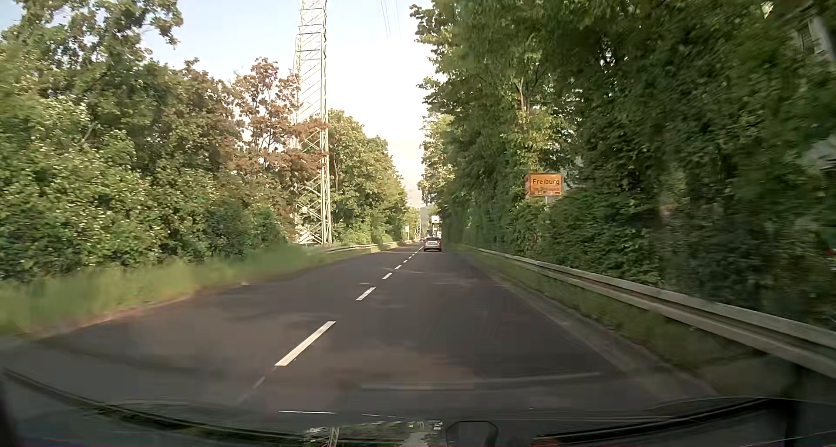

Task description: Follow the waypoints while adhering to traffic rules and regulations

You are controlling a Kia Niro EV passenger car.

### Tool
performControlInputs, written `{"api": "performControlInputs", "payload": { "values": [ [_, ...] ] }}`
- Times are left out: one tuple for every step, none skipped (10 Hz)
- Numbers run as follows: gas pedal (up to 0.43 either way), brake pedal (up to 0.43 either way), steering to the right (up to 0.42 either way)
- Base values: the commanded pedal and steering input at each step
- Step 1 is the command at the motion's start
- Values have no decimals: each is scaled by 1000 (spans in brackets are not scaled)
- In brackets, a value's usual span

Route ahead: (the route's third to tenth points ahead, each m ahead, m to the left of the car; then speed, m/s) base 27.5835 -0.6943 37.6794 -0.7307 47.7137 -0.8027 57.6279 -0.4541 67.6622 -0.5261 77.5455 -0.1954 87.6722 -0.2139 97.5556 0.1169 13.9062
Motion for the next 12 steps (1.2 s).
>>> {"api": "performControlInputs", "payload": {
  "values": [
    [0,0,-4],
    [0,0,-4],
    [0,0,-4],
    [0,0,-5],
    [0,0,-5],
    [0,0,-6],
    [0,0,-8],
    [0,0,-10],
    [0,0,-12],
    [0,0,-12],
    [0,0,-12],
    [0,0,-12]
  ]
}}
